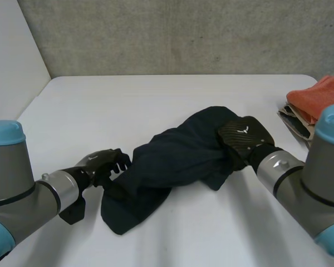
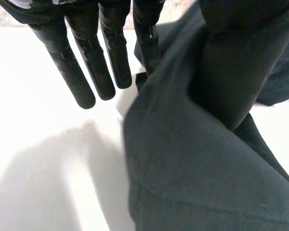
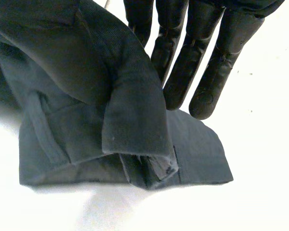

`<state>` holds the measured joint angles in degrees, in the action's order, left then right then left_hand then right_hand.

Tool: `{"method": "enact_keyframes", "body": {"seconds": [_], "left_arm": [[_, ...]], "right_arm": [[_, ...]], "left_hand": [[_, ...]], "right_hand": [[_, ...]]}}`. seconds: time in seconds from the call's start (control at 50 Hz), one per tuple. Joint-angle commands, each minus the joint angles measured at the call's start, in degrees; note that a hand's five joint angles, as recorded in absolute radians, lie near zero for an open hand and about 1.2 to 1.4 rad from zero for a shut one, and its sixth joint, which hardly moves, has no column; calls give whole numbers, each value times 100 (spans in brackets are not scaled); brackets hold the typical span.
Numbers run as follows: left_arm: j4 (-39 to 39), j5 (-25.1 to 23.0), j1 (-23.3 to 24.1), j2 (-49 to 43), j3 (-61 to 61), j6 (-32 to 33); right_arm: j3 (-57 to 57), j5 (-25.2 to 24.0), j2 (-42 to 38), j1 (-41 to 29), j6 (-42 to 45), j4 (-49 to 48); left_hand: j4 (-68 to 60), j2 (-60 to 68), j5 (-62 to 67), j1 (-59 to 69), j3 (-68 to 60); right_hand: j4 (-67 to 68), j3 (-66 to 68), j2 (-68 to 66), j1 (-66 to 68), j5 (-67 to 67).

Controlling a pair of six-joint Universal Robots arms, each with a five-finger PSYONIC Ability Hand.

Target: Fold the laundry.

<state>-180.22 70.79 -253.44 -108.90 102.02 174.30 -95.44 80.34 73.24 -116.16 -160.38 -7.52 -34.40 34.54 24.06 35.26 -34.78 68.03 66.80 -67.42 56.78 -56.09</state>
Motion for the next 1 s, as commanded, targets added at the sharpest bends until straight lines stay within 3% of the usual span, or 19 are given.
{"method": "enact_keyframes", "body": {"seconds": [0.02,0.2,0.3,0.36,0.44,0.54,0.72,0.78,1.0], "left_arm": [[-57,22,76,-157,-50,7],[-13,58,120,-87,-94,43],[-21,93,137,-131,-295,743],[-57,189,155,-157,-542,1193],[-302,716,313,-263,-1314,1835],[-1301,1454,603,-509,-2780,2257],[-3887,1578,726,-474,-3610,2354],[-4275,1666,831,-456,-3522,2363],[-3863,1763,972,-202,-1750,2591]], "right_arm": [[-18,-133,23,216,437,681],[26,-124,111,418,937,778],[183,-115,94,445,1579,761],[578,-89,-55,419,1808,726],[1465,16,-573,410,1826,690],[2801,333,-961,392,1809,103],[3656,438,-1058,375,1826,-3533],[3673,377,-1058,375,1826,-3643],[2602,-89,-1110,383,1817,-2537]], "left_hand": [[-675,661,710,589,-637],[-3232,3217,3266,3146,-3193],[-4275,4260,4309,4189,-4236],[-4310,4296,4344,4224,-4272],[-4327,4312,4361,4241,-4288],[-4444,4429,4478,4358,-4406],[-4411,4396,4445,4325,-4373],[-4411,4396,4445,4325,-4373],[-4244,4229,4278,4158,-4205]], "right_hand": [[1197,1320,-1258,2322,-1391],[1197,1320,-1258,2322,-1391],[1197,1320,-1258,2322,-1391],[1197,1320,-1258,2322,-1391],[1197,1320,-1258,2322,-1391],[1197,1320,-1258,2322,-1391],[1197,1320,-1258,2322,-1391],[1197,1320,-1258,2322,-1391],[1197,1320,-1258,2322,-1391]]}}
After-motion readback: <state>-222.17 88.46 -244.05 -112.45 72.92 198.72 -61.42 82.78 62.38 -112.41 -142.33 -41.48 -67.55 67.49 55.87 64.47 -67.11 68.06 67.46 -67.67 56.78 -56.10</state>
